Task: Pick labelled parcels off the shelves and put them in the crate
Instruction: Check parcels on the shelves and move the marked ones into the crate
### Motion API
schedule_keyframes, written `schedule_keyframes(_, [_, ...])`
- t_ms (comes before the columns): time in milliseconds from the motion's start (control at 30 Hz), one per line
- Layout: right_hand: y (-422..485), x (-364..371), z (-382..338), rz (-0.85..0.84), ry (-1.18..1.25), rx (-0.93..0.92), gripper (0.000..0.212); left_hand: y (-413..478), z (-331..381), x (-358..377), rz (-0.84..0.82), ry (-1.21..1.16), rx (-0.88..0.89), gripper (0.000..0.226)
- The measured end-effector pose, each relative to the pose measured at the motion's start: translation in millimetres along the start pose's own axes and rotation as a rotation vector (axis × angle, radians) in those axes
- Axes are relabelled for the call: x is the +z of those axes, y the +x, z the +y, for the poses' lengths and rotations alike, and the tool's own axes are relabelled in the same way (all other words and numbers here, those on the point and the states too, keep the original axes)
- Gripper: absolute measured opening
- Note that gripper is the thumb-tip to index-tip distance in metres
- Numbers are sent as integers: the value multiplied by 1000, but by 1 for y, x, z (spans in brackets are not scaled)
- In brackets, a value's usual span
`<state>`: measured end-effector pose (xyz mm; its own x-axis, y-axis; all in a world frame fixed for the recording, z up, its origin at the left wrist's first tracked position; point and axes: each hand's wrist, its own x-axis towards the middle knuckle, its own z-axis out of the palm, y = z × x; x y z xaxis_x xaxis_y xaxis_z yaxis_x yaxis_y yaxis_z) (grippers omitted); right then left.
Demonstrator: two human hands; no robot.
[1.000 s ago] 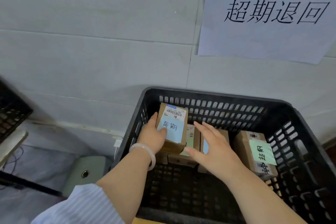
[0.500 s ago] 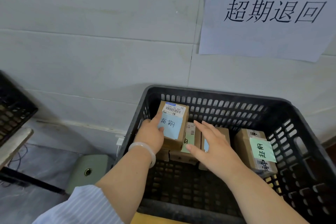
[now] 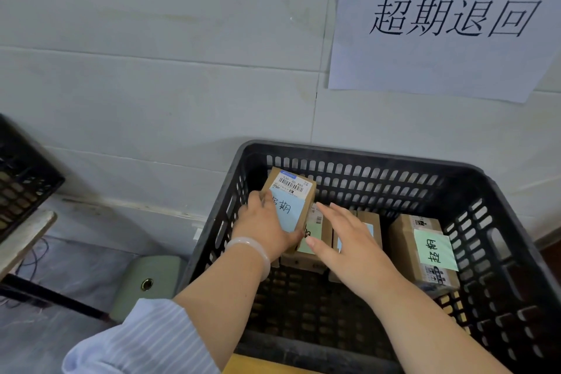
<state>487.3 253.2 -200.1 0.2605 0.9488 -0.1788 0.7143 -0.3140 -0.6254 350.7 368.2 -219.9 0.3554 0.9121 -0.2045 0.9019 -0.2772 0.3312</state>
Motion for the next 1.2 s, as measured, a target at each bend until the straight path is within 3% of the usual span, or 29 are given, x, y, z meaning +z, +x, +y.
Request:
schedule_keyframes(233, [1, 0, 2, -20, 23, -21, 64, -3, -6, -3, 34, 55, -78, 106])
schedule_keyframes(400, [1, 1, 3, -19, 46, -40, 62, -6, -8, -5, 125, 241, 77, 87])
schedule_keyframes(533, [1, 2, 6, -26, 42, -60, 61, -8, -11, -8, 34, 215, 35, 88])
schedule_keyframes(700, [1, 1, 5, -37, 29, -87, 59, -4, -10, -7, 59, 268, 7, 88])
schedule_keyframes(967, [0, -1, 2, -43, -65, -110, 64, 3, -14, -12, 23, 250, 84, 82])
schedule_keyframes(1200, [-2, -4, -2, 7, -256, -173, 74, -18, -16, -33, 106, 145, 190, 84])
